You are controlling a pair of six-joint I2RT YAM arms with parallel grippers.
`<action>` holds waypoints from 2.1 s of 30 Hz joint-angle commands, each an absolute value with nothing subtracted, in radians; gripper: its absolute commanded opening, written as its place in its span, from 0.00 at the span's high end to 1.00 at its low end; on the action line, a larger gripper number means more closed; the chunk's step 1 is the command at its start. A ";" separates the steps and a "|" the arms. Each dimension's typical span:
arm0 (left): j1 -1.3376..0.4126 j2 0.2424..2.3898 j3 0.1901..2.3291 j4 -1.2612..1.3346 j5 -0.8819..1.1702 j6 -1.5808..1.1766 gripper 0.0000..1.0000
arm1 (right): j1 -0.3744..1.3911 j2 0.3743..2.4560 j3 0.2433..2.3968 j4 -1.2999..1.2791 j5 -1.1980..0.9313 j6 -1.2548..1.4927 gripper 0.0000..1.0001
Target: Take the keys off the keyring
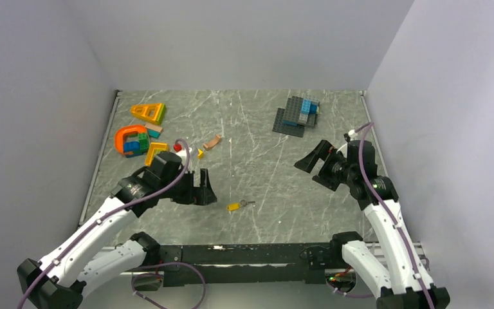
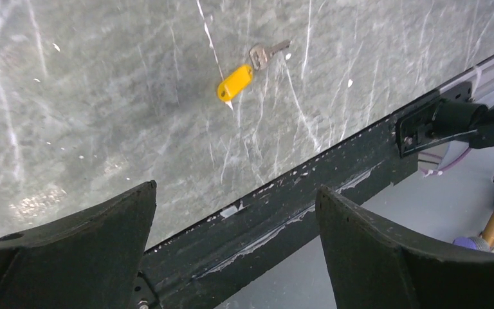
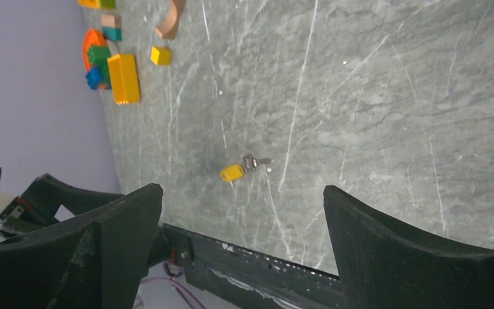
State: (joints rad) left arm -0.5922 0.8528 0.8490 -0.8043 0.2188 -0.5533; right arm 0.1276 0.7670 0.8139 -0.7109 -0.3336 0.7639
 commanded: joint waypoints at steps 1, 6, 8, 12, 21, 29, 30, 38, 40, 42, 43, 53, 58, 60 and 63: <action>-0.641 0.846 0.748 -0.648 0.200 -0.638 0.04 | 0.125 0.814 0.863 -0.719 -0.446 0.680 0.00; -0.672 0.888 0.641 -0.476 0.179 -0.627 0.03 | 0.125 0.808 0.852 -0.650 -0.536 0.637 0.00; -0.673 0.936 0.623 -0.430 0.193 -0.614 0.04 | 0.123 0.819 0.855 -0.638 -0.564 0.634 0.00; -0.683 1.007 0.631 -0.353 0.206 -0.581 0.06 | 0.127 0.850 0.869 -0.521 -0.719 0.699 0.00; -0.683 1.193 0.729 -0.326 0.232 -0.475 0.09 | 0.128 0.937 1.191 -0.641 -0.639 0.774 0.00; -0.690 1.395 0.785 -0.271 0.337 -0.373 0.16 | 0.126 0.829 1.098 -0.640 -0.695 0.778 0.00; -0.693 1.410 0.787 -0.267 0.347 -0.362 0.16 | 0.126 0.830 1.107 -0.649 -0.698 0.769 0.00; -0.725 1.460 0.780 -0.258 0.394 -0.321 0.22 | 0.127 0.845 1.164 -0.724 -0.693 0.712 0.00; -0.731 1.464 0.781 -0.262 0.389 -0.314 0.23 | 0.127 0.819 1.144 -0.713 -0.693 0.729 0.00; -0.737 1.466 0.778 -0.260 0.390 -0.309 0.25 | 0.127 0.803 1.124 -0.704 -0.697 0.744 0.00; -0.742 1.469 0.781 -0.265 0.382 -0.304 0.25 | 0.127 0.799 1.118 -0.702 -0.699 0.748 0.00; -0.763 1.527 0.769 -0.242 0.371 -0.265 0.29 | 0.127 0.795 1.148 -0.749 -0.697 0.739 0.00; -0.773 1.565 0.787 -0.240 0.358 -0.248 0.33 | 0.126 0.787 1.141 -0.747 -0.703 0.756 0.00; -0.775 1.576 0.798 -0.246 0.353 -0.241 0.36 | 0.127 0.786 1.145 -0.741 -0.703 0.765 0.00; -0.778 1.586 0.808 -0.258 0.348 -0.228 0.41 | 0.127 0.792 1.155 -0.742 -0.702 0.769 0.00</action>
State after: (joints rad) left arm -0.7692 1.5585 0.7898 -0.2501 0.3611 -0.2714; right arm 0.1280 0.7971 1.1183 -0.7555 -0.6868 0.7444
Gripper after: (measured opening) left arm 0.617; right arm 0.998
